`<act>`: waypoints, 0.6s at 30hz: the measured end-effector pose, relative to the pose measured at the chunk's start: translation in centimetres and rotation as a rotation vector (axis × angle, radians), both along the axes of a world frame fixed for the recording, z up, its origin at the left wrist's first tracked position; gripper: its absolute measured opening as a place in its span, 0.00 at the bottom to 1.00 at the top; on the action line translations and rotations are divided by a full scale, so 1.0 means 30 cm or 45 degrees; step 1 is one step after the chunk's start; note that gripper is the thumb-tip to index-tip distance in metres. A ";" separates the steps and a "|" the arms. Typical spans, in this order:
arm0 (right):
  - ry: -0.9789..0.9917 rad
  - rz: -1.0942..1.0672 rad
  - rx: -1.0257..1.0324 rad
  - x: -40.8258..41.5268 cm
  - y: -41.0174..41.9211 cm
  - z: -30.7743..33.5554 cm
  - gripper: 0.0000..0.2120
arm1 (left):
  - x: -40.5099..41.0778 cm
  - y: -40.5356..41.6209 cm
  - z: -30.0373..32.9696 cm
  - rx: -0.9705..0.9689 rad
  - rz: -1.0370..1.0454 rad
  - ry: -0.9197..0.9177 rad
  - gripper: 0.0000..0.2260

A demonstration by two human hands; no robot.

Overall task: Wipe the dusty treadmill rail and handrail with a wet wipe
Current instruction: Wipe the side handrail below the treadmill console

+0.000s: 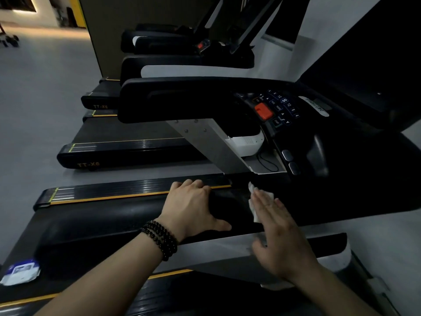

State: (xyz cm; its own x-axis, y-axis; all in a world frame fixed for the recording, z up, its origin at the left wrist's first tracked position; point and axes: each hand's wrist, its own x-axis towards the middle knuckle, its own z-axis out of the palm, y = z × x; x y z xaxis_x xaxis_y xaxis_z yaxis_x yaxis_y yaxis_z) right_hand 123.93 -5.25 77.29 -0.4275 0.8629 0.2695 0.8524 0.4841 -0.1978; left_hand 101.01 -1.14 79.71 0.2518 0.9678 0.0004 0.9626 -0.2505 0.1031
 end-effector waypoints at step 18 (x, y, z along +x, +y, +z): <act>-0.129 0.138 -0.035 -0.096 0.031 0.009 0.44 | -0.009 -0.009 -0.015 0.097 0.015 0.048 0.44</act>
State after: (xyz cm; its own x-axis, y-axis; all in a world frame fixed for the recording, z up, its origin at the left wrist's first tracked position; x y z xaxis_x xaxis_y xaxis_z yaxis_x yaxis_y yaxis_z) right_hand 121.05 -4.31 77.56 -0.5426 0.8165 0.1973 0.8116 0.5701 -0.1275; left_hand 100.74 -1.40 79.26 0.2418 0.9681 0.0651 0.9683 -0.2450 0.0476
